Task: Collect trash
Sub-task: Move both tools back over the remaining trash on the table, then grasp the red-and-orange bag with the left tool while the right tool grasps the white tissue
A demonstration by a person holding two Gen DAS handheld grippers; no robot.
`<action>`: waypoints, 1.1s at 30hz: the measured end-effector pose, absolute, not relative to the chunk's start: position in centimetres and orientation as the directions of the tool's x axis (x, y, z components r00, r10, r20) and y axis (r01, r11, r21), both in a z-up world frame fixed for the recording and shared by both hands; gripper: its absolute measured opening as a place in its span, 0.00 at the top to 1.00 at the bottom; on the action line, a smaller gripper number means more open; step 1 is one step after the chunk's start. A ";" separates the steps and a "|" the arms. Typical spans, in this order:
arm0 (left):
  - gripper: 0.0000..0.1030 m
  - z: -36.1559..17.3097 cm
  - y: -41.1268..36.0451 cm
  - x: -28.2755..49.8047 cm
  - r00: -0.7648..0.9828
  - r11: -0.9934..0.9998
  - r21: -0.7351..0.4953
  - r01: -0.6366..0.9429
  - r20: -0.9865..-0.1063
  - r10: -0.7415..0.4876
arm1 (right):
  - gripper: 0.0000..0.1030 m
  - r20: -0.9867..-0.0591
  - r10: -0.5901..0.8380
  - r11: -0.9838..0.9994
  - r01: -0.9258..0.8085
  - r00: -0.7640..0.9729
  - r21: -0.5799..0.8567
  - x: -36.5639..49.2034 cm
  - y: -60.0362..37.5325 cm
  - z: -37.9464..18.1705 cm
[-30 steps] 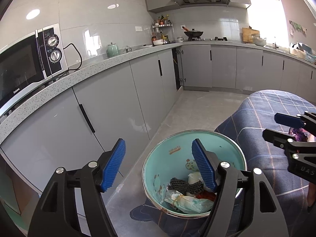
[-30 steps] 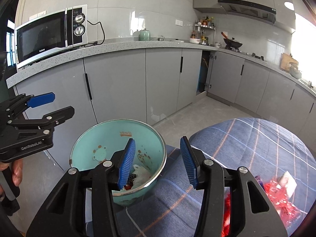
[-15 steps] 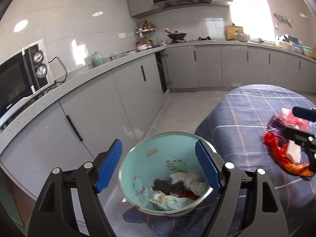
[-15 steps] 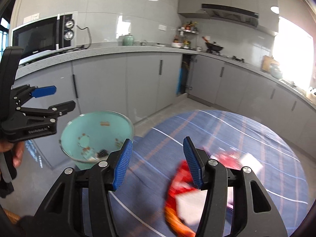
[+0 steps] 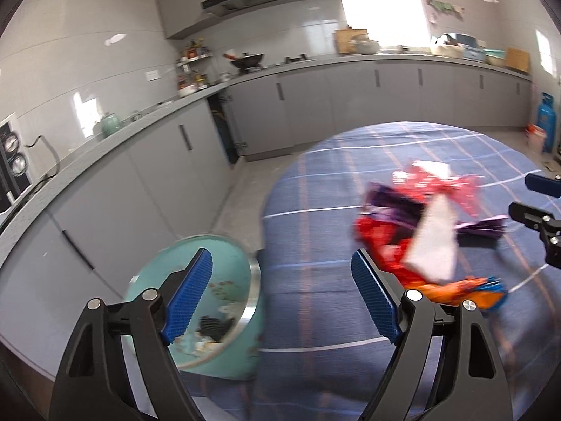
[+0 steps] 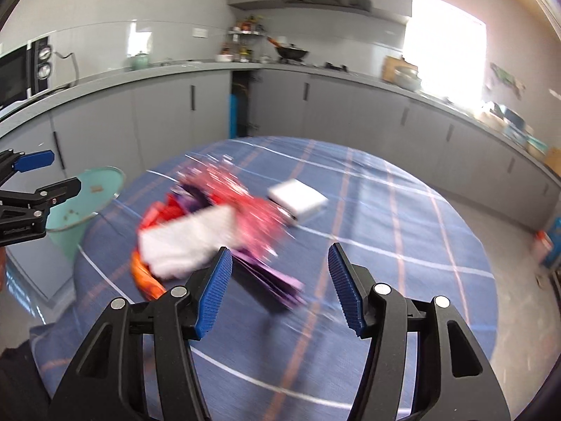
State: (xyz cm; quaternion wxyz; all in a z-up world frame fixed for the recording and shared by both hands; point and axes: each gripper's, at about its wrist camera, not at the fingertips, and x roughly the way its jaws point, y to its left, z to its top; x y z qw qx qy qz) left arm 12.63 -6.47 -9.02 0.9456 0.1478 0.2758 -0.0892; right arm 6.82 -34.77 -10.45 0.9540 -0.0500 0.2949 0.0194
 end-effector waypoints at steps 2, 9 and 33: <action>0.21 -9.3 -8.3 12.2 0.822 0.933 0.224 0.281 -0.558 -0.113 | 0.44 -0.569 -0.003 0.996 -0.048 0.823 -0.075 6.2 -35.9 -10.9; 0.14 -9.6 -12.6 10.5 0.803 0.917 0.207 0.341 -0.571 -0.170 | 0.41 -0.554 -0.030 0.997 -0.014 0.832 -0.075 4.4 -38.2 -11.4; 0.09 -13.8 -13.8 11.7 0.719 0.906 0.226 0.358 -0.685 -0.113 | 0.37 -0.552 -0.002 1.000 0.003 0.834 0.000 3.8 -39.9 -12.5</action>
